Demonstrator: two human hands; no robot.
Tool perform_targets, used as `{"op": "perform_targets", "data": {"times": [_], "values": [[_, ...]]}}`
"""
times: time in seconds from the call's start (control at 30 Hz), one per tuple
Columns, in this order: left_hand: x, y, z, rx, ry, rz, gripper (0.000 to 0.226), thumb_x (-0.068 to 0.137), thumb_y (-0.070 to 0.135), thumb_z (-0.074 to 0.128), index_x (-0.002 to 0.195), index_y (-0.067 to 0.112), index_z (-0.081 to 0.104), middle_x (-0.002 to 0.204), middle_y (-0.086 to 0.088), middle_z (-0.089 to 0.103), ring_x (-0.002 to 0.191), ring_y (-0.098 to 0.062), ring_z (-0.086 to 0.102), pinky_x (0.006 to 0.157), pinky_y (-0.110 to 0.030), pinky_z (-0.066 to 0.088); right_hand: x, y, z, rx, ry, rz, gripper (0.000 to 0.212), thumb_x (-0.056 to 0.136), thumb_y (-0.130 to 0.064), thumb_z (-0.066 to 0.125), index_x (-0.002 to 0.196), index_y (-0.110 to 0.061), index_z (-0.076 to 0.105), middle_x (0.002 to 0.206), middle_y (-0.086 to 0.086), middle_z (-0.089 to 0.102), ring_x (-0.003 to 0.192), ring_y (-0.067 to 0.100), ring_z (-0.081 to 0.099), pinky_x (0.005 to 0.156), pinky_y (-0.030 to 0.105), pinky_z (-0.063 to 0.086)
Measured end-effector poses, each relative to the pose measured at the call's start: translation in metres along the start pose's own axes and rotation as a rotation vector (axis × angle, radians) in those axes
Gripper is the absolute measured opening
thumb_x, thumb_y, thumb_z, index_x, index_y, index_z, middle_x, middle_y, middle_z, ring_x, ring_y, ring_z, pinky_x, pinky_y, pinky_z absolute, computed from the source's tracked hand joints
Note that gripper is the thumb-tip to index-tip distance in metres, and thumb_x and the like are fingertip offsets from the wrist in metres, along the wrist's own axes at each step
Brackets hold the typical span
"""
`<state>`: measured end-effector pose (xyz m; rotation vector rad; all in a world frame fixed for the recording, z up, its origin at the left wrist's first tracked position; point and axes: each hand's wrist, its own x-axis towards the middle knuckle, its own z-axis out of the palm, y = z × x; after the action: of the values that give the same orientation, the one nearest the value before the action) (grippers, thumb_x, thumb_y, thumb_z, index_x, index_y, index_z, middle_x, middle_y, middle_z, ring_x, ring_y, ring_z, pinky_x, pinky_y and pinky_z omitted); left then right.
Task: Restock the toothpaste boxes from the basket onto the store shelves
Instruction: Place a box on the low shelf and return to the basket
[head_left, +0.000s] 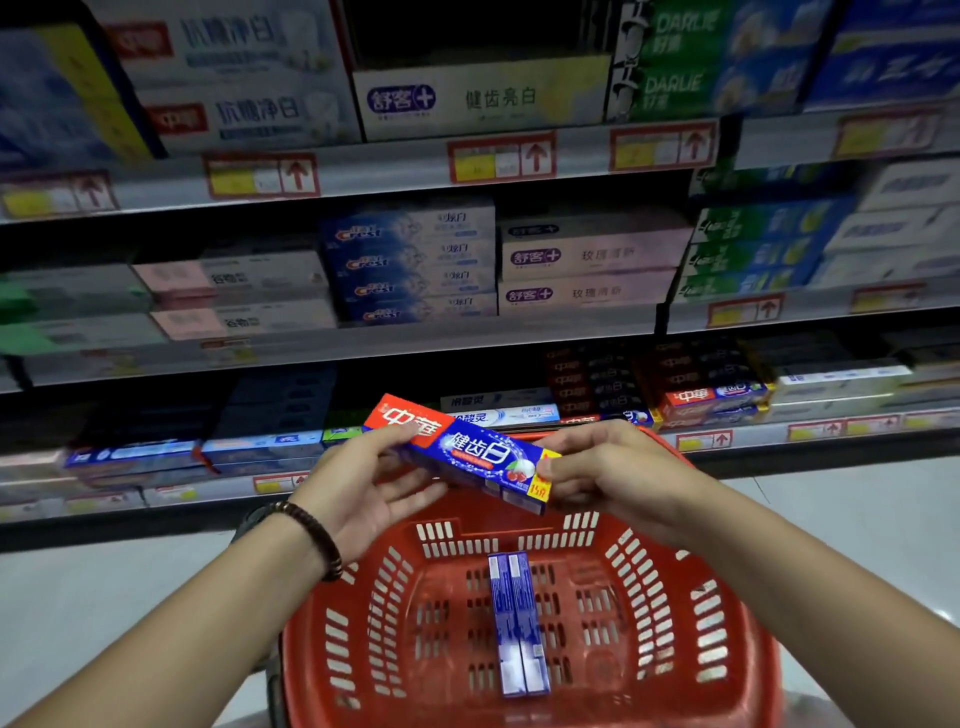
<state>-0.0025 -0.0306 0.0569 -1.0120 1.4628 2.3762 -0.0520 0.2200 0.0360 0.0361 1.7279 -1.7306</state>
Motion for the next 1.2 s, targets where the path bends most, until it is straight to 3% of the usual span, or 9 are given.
{"op": "perform_targets", "data": {"times": [0.1,0.37,0.5,0.57,0.67,0.87,1.07,1.2], "values": [[-0.002,0.004,-0.004,-0.009,0.016,-0.002,0.026,0.095,0.016,0.072,0.114,0.006,0.058,0.114,-0.022,0.069,0.1,-0.037,0.073,0.074,-0.047,0.064,0.002,0.0,-0.008,-0.014,0.03,-0.035,0.009,0.097,-0.005,0.073,0.098,-0.008,0.081,0.088,0.016,0.075,0.062,0.01,0.051,0.067,0.027,0.039],[-0.001,0.006,-0.008,-0.011,-0.01,0.007,0.028,0.092,0.018,0.074,0.114,0.001,0.065,0.098,-0.02,0.077,0.086,-0.031,0.077,0.078,-0.04,0.064,0.006,-0.004,-0.021,-0.051,0.158,-0.145,0.017,0.097,-0.012,0.074,0.112,-0.009,0.079,0.093,0.017,0.079,0.071,0.013,0.065,0.064,0.028,0.049],[-0.004,0.01,-0.006,-0.017,-0.026,0.022,0.033,0.092,0.018,0.073,0.118,-0.001,0.065,0.108,-0.023,0.075,0.097,-0.032,0.075,0.075,-0.035,0.065,0.003,-0.005,-0.023,-0.043,0.187,-0.159,0.019,0.099,-0.016,0.072,0.117,-0.014,0.078,0.098,0.02,0.08,0.075,0.011,0.071,0.066,0.031,0.051],[-0.006,0.012,-0.003,-0.014,-0.034,0.036,0.028,0.093,0.015,0.071,0.115,-0.001,0.066,0.112,-0.026,0.074,0.101,-0.033,0.074,0.076,-0.034,0.064,0.002,-0.006,-0.022,-0.029,0.208,-0.161,0.018,0.099,-0.016,0.071,0.117,-0.014,0.077,0.099,0.02,0.08,0.077,0.013,0.073,0.068,0.031,0.052],[-0.008,0.014,0.0,0.013,-0.051,0.07,0.016,0.096,0.011,0.067,0.11,0.003,0.068,0.106,-0.023,0.075,0.09,-0.03,0.077,0.077,-0.035,0.064,0.0,-0.008,-0.02,0.012,0.254,-0.164,0.017,0.1,-0.015,0.071,0.115,-0.012,0.075,0.098,0.019,0.08,0.079,0.015,0.075,0.067,0.032,0.052],[-0.004,0.014,0.003,0.054,-0.075,0.084,0.022,0.096,0.009,0.066,0.118,0.007,0.067,0.099,-0.018,0.079,0.089,-0.026,0.079,0.074,-0.035,0.065,-0.005,-0.009,-0.021,0.003,0.327,-0.136,0.019,0.098,-0.02,0.074,0.115,-0.013,0.072,0.097,0.014,0.081,0.1,0.028,0.079,0.088,0.049,0.057],[0.002,0.019,0.008,0.075,-0.079,0.105,0.024,0.097,0.005,0.064,0.121,0.004,0.066,0.099,-0.019,0.078,0.086,-0.026,0.079,0.069,-0.033,0.066,-0.01,-0.006,-0.018,-0.186,0.459,-0.142,0.028,0.092,-0.03,0.082,0.113,-0.02,0.067,0.091,0.005,0.081,0.072,0.01,0.074,0.062,0.03,0.056],[0.006,0.024,0.005,0.045,-0.062,0.112,0.032,0.096,0.007,0.067,0.128,0.005,0.062,0.103,-0.021,0.078,0.091,-0.03,0.078,0.068,-0.034,0.066,-0.014,-0.003,-0.017,-0.272,0.439,-0.151,0.029,0.093,-0.032,0.082,0.114,-0.022,0.065,0.091,0.002,0.08,0.078,0.017,0.079,0.067,0.034,0.059]]}}
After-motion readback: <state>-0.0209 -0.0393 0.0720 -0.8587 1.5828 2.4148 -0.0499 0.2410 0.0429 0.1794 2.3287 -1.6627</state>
